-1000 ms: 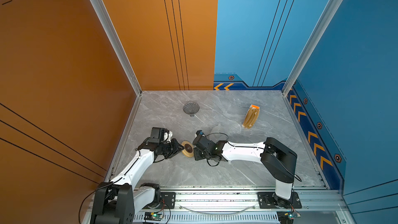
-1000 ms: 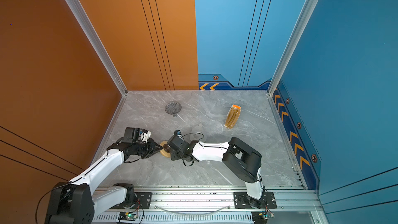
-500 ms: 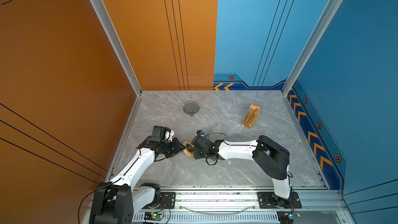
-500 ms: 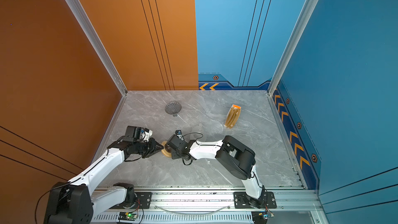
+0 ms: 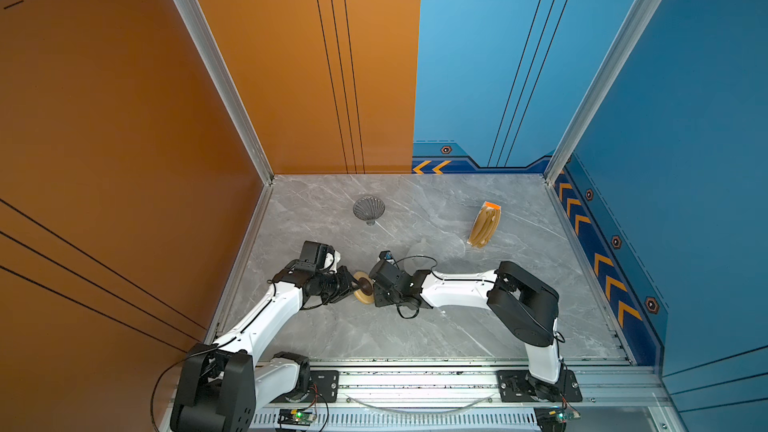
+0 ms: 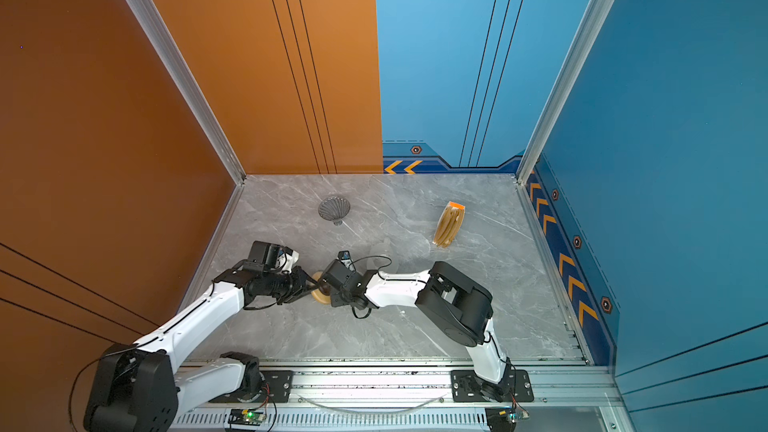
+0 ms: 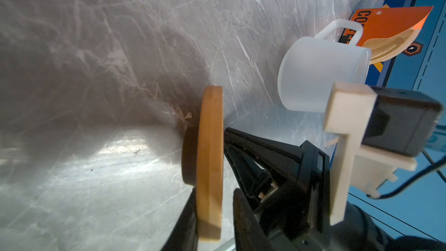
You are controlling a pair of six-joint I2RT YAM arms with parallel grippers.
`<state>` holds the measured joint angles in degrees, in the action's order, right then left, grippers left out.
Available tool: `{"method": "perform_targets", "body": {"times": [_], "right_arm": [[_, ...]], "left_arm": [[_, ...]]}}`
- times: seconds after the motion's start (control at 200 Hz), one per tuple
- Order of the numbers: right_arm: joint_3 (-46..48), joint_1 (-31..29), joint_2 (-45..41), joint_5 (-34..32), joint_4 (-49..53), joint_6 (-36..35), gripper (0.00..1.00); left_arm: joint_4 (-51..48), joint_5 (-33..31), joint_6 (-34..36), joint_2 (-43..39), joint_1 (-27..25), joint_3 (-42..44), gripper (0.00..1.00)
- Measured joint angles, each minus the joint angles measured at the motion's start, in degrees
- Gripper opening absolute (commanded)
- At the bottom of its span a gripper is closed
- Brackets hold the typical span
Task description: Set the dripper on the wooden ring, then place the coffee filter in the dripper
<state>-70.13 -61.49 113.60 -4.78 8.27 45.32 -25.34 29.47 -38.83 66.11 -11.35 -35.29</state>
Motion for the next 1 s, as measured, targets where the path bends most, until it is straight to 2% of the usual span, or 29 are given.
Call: {"method": "perform_targets", "body": {"times": [0.766, 0.871, 1.001], "right_arm": [[0.0, -0.3, 0.1, -0.1, -0.5, -0.2, 0.09], [0.6, -0.3, -2.1, -0.7, 0.2, -1.1, 0.13], [1.0, -0.3, -9.0, -1.5, 2.0, -4.3, 0.18]], "left_arm": [[1.5, -1.8, -0.9, 0.8, -1.0, -0.1, 0.15], [1.6, -1.0, -0.3, -1.0, -0.3, -0.1, 0.14], [2.1, 2.1, 0.3, -3.2, 1.2, -0.5, 0.14]]}}
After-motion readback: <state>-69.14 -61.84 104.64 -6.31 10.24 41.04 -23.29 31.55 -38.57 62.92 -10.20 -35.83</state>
